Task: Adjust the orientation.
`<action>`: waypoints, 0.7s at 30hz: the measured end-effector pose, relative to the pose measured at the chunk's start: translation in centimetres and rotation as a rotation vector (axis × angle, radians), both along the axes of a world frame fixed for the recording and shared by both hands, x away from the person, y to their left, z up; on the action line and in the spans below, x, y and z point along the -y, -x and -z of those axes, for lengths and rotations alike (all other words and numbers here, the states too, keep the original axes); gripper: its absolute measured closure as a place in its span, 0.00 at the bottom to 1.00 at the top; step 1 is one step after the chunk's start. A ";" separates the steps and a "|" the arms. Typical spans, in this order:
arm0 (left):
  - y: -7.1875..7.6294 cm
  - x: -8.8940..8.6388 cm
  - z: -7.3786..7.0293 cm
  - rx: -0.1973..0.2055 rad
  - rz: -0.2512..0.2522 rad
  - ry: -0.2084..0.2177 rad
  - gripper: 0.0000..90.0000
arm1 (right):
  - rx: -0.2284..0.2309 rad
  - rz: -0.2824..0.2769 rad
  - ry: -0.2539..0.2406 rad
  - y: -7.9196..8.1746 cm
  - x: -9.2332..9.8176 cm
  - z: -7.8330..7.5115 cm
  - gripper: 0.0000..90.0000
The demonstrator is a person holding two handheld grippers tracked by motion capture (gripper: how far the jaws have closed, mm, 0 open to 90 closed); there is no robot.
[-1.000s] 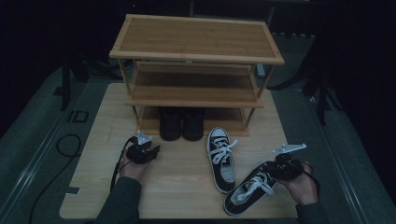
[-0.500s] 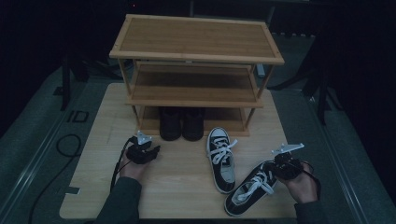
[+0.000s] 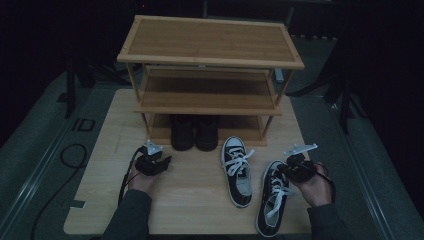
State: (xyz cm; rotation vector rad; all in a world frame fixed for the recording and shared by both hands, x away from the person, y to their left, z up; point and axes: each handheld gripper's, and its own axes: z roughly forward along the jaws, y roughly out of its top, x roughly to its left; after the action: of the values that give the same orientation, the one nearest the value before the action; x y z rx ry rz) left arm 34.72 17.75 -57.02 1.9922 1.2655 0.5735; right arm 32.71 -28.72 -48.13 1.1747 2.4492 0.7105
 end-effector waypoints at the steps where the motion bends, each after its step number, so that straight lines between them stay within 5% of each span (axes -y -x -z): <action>1: 0.0 0.0 0.0 0.000 0.001 0.000 0.63 | 0.004 -0.004 0.005 -0.3 -0.2 -0.1 1.00; 14: 0.0 0.0 0.0 -0.001 0.001 0.001 0.63 | 0.079 -0.074 0.030 -6.1 -3.5 -1.6 1.00; 21: 0.0 0.0 0.0 -0.001 0.003 -0.003 0.63 | 0.100 -0.083 0.046 -7.9 -5.0 -1.7 1.00</action>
State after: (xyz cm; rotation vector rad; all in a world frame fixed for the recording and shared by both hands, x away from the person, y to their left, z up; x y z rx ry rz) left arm 34.73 17.79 -57.00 1.9969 1.2631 0.5734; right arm 40.57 -23.74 -46.48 1.0012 2.4294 0.7147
